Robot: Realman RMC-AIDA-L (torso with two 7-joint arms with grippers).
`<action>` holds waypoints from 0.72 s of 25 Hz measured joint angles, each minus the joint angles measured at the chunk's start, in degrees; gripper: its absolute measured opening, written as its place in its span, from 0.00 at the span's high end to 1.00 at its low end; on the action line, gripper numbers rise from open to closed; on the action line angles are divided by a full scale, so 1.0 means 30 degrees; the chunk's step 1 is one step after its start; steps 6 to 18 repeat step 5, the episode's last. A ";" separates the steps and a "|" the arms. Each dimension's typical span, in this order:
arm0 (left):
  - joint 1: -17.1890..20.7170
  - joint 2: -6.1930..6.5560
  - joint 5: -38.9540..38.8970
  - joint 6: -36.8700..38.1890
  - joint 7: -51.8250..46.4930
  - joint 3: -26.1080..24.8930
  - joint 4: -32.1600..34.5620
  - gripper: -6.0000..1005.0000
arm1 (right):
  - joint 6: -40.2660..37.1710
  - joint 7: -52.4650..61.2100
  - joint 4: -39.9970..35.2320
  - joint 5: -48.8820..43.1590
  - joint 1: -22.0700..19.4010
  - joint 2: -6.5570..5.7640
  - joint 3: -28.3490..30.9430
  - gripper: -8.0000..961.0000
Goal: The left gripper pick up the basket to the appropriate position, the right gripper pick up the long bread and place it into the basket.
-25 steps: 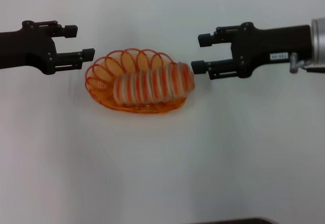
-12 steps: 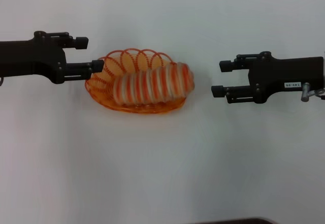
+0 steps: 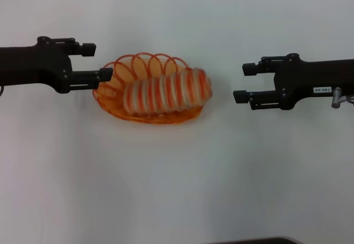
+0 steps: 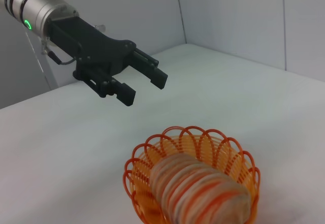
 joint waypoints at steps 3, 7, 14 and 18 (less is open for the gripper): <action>-0.0036 0.0021 0.0491 0.0031 -0.0038 0.0012 -0.0196 0.30 | -0.0293 -0.0072 -0.0036 -0.0005 -0.0059 -0.0062 0.0339 0.21; -0.0036 0.0027 0.0681 0.0029 -0.0067 -0.0028 -0.0235 0.30 | -0.0585 -0.0169 -0.0045 -0.0029 -0.0172 -0.0093 0.0626 0.21; -0.0036 0.0027 0.0681 0.0029 -0.0067 -0.0028 -0.0235 0.30 | -0.0585 -0.0169 -0.0045 -0.0029 -0.0172 -0.0093 0.0626 0.21; -0.0036 0.0027 0.0681 0.0029 -0.0067 -0.0028 -0.0235 0.30 | -0.0585 -0.0169 -0.0045 -0.0029 -0.0172 -0.0093 0.0626 0.21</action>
